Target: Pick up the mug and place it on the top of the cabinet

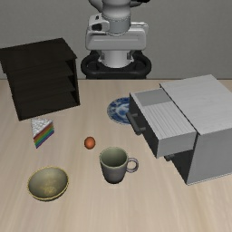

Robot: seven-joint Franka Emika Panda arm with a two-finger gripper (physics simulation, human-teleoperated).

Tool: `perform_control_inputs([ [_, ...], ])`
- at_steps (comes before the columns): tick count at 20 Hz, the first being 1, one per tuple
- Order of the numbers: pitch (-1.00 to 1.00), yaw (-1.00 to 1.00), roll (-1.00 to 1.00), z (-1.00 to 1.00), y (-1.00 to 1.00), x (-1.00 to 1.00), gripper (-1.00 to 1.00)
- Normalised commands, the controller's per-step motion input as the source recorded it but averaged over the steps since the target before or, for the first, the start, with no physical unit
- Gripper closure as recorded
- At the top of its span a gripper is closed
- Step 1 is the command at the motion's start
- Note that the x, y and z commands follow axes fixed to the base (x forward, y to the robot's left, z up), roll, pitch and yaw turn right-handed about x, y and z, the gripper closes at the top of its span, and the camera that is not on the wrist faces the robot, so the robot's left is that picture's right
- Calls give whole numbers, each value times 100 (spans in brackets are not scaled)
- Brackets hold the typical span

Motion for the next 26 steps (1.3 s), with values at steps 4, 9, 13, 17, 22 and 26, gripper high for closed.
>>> perform_control_inputs([
  [4, 0, 0, 0, 0, 0, 100, -100],
  [9, 0, 0, 0, 0, 0, 100, -100],
  [13, 0, 0, 0, 0, 0, 100, -100],
  [17, 0, 0, 0, 0, 0, 100, -100],
  [22, 0, 0, 0, 0, -40, 60, -100],
  [26, 0, 0, 0, 0, -25, 75, -100],
])
